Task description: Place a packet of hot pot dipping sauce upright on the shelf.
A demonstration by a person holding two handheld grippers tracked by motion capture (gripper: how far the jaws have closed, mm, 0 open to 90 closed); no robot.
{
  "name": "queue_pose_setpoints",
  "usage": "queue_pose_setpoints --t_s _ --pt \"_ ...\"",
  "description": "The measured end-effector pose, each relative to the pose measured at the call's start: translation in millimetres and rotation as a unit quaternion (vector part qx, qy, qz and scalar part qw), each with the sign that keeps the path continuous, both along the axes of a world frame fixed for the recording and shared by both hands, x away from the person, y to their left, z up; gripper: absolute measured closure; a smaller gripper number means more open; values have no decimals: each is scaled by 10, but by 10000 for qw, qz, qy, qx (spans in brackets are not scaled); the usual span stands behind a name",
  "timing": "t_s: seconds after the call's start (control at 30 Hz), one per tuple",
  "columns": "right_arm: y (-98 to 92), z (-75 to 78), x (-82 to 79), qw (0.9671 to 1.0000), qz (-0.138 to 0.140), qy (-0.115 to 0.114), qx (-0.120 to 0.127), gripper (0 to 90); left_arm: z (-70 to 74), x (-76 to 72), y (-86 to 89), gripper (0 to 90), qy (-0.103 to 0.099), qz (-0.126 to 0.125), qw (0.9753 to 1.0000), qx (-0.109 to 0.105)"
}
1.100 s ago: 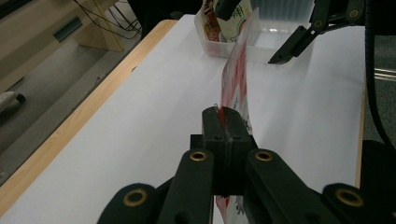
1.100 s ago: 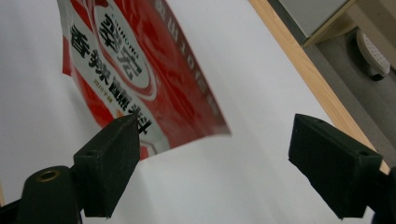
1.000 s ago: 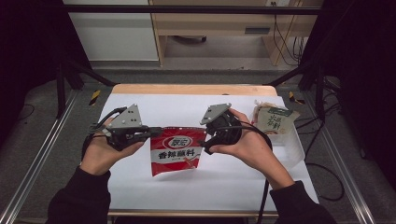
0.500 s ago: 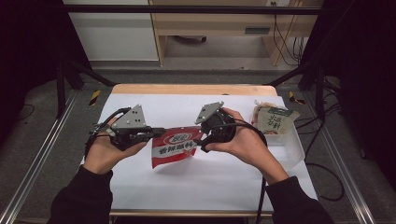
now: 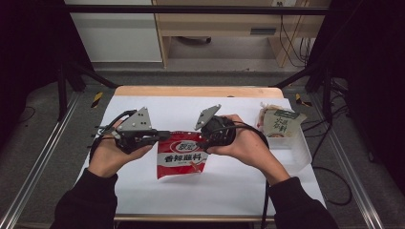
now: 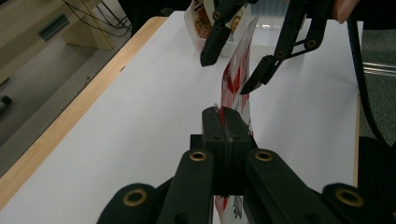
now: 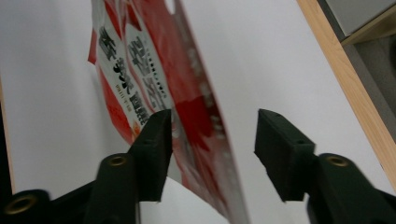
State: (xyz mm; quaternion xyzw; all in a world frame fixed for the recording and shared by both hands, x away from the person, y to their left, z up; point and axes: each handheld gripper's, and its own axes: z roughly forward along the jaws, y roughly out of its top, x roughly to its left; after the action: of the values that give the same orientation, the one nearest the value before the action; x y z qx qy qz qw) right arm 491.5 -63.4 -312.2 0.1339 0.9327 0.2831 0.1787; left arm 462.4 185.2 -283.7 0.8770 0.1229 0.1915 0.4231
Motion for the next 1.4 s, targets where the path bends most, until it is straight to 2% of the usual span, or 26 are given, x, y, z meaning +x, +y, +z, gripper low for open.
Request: queue_pose_setpoints --t_s 0.27,0.57,0.8,0.9,0.97,1.03,1.07,1.17,1.23,1.3,1.4 --pt "26 -15 -22 9997 194 78 -83 676 -15 32 0 900 45 54 10000 37" --pt "30 -10 -35 9995 268 140 -108 840 -42 60 29 900 82 170 9998 -35" --pt "46 15 -41 9992 315 239 -55 895 -62 71 86 895 78 234 9996 -125" --pt "61 56 -39 9993 327 164 -107 898 -77 62 135 833 60 297 9993 -195" --pt "68 90 -32 9993 331 110 -166 899 -81 49 187 749 14 371 9988 -333" --pt "68 130 -21 9993 290 73 -230 899 -87 21 248 656 46 447 9976 -520" --pt "62 147 -11 9992 295 31 -274 899 -97 -1 288 637 47 485 9970 -607" --pt "27 223 20 9993 215 -52 -294 900 -157 -46 378 517 33 678 9947 -767" --pt "-14 284 43 9994 181 -114 -285 900 -243 -55 445 431 50 875 9928 -821" --pt "-50 337 56 9995 135 -150 -260 900 -359 -47 504 365 64 1089 9910 -778" --pt "-95 402 56 9995 99 -194 -240 899 -596 -11 598 293 161 1413 9873 -713"
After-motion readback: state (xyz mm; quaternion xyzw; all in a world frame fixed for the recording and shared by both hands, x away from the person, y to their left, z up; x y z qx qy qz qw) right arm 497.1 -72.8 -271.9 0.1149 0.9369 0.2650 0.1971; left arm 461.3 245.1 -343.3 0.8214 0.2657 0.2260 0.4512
